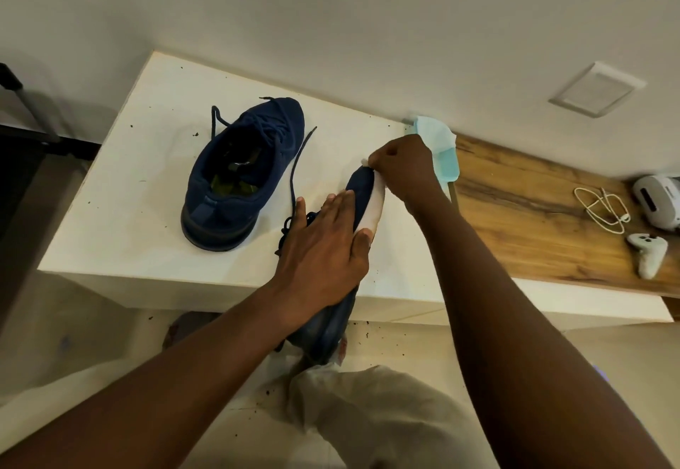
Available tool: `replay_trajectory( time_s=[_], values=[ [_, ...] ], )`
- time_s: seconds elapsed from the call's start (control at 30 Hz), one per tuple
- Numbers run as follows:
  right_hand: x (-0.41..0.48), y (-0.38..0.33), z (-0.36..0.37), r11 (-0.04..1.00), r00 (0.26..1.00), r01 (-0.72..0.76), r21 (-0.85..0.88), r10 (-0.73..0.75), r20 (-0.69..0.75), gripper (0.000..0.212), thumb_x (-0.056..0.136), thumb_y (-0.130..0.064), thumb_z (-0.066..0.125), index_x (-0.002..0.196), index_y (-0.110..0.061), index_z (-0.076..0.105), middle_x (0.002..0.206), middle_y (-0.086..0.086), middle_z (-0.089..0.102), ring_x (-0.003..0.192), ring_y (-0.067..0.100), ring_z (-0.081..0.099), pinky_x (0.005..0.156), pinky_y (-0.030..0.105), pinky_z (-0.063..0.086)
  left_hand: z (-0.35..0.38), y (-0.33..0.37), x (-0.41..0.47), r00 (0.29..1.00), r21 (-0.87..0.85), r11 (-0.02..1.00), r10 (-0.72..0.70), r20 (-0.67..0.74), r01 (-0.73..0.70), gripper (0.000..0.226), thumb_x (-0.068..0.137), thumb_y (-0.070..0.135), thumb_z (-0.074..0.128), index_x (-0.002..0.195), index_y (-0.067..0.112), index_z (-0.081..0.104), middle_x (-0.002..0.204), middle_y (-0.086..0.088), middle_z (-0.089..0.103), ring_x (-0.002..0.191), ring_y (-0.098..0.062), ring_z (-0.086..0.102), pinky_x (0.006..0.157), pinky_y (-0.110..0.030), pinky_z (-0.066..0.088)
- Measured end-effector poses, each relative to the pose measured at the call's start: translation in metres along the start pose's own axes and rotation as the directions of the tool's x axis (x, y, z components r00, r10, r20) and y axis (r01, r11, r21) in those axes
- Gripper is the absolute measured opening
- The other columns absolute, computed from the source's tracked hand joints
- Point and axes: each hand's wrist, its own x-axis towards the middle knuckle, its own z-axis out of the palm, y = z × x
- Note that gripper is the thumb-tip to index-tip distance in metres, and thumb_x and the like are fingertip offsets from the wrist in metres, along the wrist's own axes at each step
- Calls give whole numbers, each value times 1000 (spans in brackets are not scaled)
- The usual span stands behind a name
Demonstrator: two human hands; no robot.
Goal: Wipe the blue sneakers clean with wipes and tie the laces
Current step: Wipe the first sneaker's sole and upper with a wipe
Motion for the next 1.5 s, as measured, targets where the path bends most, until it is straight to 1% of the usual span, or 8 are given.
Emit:
replay_trajectory(
  time_s=[0.13, 0.3, 0.4, 0.6, 0.93, 1.23, 1.37, 1.5],
  values=[
    [-74, 11, -18, 998, 998, 52, 47, -50, -41, 10, 93, -21, 68, 93, -14, 75, 84, -5, 70, 77, 6, 64, 71, 19, 51, 2, 4, -3, 999, -1, 999, 45, -19, -45, 70, 103, 48, 18, 162, 13, 6, 170, -4, 13, 156, -15, 10, 125, -44, -10],
    [-129, 22, -6, 991, 986, 97, 93, -83, -147, 9, 93, -17, 66, 94, -21, 74, 89, -7, 68, 80, 2, 63, 69, 4, 43, 3, 6, -3, 998, -8, 998, 55, -28, -55, 65, 107, 44, 24, 162, 14, 7, 170, -3, 13, 156, -14, 10, 124, -43, -11],
    [-75, 8, -6, 993, 983, 103, 50, -95, -155, 10, 92, -20, 67, 94, -14, 75, 92, -1, 71, 82, 7, 62, 73, 14, 45, 6, 6, -3, 998, 8, 998, 59, -26, -59, 69, 102, 47, 17, 162, 14, 11, 169, -4, 17, 156, -15, 13, 125, -44, -10],
    [10, -5, -3, 997, 997, -54, -56, 56, 43, 23, 89, -14, 69, 103, 4, 71, 100, 17, 73, 92, 28, 69, 83, 38, 60, 2, 5, -4, 999, 21, 999, 40, -18, -40, 74, 98, 53, 8, 162, 16, 7, 170, -2, 14, 156, -15, 12, 119, -38, -18],
    [-130, 27, -7, 987, 981, 102, 124, -80, -175, 13, 92, -16, 65, 91, -27, 72, 90, -8, 68, 81, 1, 63, 71, 6, 44, -3, 11, -6, 999, -31, 999, 29, -29, -30, 65, 108, 43, 28, 162, 15, 6, 170, -3, 13, 156, -13, 8, 121, -38, -16],
    [-29, 7, -4, 993, 995, 51, 106, -42, -88, 14, 94, -15, 63, 97, -9, 76, 97, 2, 73, 91, 14, 67, 87, 30, 57, -11, 13, -6, 999, -62, 997, -35, 11, 36, 63, 109, 41, 26, 163, 18, 4, 170, -1, 11, 157, -16, 7, 117, -32, -19],
    [-105, 27, -4, 980, 979, 135, 145, -109, -172, 14, 96, -18, 62, 90, -27, 71, 89, -9, 69, 83, 2, 64, 79, 16, 51, -13, 14, -8, 999, -91, 995, -33, 33, 36, 63, 109, 41, 26, 163, 19, 3, 170, 0, 8, 156, -15, 2, 118, -34, -17],
    [-149, 40, 3, 974, 967, 171, 147, -137, -216, 14, 94, -15, 64, 95, -26, 72, 90, -11, 66, 84, 0, 62, 74, 6, 44, -16, 19, -12, 997, -92, 995, -36, 63, 42, 62, 110, 39, 27, 162, 21, -1, 171, 1, 3, 156, -16, -3, 120, -35, -16]
  ],
)
